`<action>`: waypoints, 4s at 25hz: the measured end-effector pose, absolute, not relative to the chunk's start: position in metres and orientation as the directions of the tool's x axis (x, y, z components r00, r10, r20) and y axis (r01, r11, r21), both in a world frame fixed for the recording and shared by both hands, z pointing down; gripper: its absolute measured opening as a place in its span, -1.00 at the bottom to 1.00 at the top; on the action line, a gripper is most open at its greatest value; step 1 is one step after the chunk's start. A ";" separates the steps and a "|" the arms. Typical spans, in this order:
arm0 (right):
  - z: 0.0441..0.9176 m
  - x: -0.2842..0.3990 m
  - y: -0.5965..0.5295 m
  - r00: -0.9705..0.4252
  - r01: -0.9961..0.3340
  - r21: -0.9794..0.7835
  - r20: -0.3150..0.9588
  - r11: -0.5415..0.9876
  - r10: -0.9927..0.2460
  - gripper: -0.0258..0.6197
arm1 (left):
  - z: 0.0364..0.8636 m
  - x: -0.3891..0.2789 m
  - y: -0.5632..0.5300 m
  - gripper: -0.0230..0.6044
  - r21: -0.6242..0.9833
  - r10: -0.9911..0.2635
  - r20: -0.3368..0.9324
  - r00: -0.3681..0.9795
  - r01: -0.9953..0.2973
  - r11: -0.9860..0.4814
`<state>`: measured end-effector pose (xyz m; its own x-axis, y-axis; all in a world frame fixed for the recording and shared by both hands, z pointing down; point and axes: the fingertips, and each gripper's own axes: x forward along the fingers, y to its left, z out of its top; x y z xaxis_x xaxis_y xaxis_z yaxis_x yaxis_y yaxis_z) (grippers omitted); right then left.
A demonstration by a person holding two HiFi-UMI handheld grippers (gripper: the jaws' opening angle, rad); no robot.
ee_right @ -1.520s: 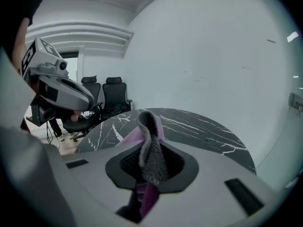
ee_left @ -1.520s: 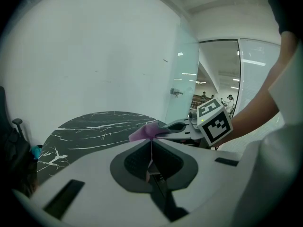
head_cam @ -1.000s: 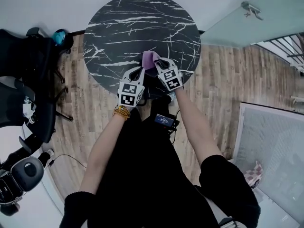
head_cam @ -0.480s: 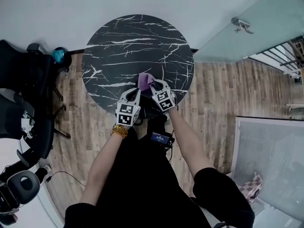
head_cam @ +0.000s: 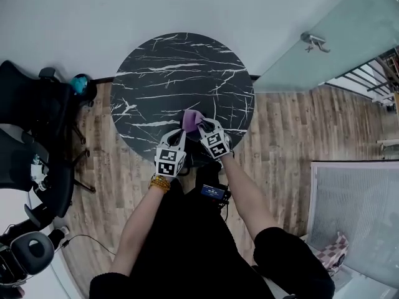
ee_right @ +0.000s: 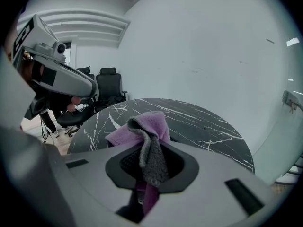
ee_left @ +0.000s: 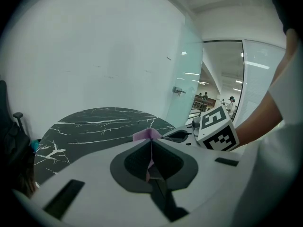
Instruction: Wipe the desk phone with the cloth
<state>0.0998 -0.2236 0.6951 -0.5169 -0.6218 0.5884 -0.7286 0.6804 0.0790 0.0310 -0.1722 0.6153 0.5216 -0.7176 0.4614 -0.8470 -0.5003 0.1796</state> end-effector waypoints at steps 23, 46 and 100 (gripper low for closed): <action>0.708 0.100 -0.200 -0.499 -0.740 0.067 0.613 0.669 -0.613 -0.73 | 0.623 0.031 -0.162 -0.87 0.163 -0.703 0.473 0.531 -0.837 -0.523; 0.721 0.097 -0.177 -0.488 -0.779 0.008 0.620 0.627 -0.614 -0.73 | 0.631 0.032 -0.161 -0.87 0.175 -0.698 0.478 0.533 -0.837 -0.519; 0.609 0.087 -0.157 -0.546 -0.826 -0.078 0.353 0.558 -0.760 -0.73 | 0.573 0.010 -0.158 -0.87 0.086 -0.782 0.337 0.524 -0.844 -0.529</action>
